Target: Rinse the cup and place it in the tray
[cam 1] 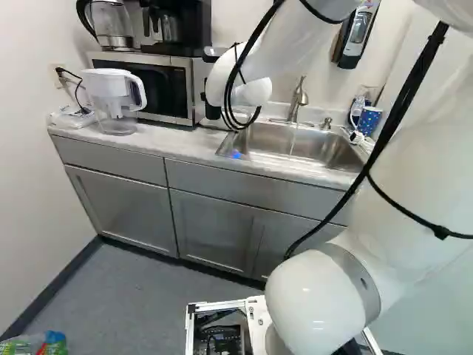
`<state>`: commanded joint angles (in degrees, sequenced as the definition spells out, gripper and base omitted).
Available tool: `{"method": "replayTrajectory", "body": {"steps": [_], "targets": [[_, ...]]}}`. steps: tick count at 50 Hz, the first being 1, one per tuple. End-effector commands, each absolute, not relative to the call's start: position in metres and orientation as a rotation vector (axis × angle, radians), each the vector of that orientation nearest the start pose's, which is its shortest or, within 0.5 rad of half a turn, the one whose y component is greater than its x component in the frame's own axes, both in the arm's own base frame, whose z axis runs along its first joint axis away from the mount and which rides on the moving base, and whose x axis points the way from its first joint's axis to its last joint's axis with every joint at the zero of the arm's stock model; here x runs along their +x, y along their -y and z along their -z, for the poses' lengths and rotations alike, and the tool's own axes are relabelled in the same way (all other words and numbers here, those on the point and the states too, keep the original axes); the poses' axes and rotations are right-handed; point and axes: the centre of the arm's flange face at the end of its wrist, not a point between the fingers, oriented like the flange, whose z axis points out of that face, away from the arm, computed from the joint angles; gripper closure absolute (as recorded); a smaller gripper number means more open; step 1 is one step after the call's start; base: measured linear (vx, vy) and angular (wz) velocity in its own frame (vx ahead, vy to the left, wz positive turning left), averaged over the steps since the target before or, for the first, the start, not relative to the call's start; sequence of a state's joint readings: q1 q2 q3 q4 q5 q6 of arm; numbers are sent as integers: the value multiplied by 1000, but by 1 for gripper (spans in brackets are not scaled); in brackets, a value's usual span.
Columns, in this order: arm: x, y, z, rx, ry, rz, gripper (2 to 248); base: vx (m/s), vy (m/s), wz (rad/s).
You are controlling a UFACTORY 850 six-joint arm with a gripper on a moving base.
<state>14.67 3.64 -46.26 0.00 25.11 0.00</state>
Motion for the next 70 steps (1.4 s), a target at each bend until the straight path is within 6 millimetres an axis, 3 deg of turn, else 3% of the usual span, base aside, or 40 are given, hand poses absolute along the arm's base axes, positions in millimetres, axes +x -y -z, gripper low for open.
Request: {"method": "replayTrajectory", "body": {"steps": [29, 70], "targets": [[483, -80, -570, -2408, 198, 1847, 128, 0, 0, 0], [481, -19, -570, -2472, 50, 1898, 128, 0, 0, 0]]}}
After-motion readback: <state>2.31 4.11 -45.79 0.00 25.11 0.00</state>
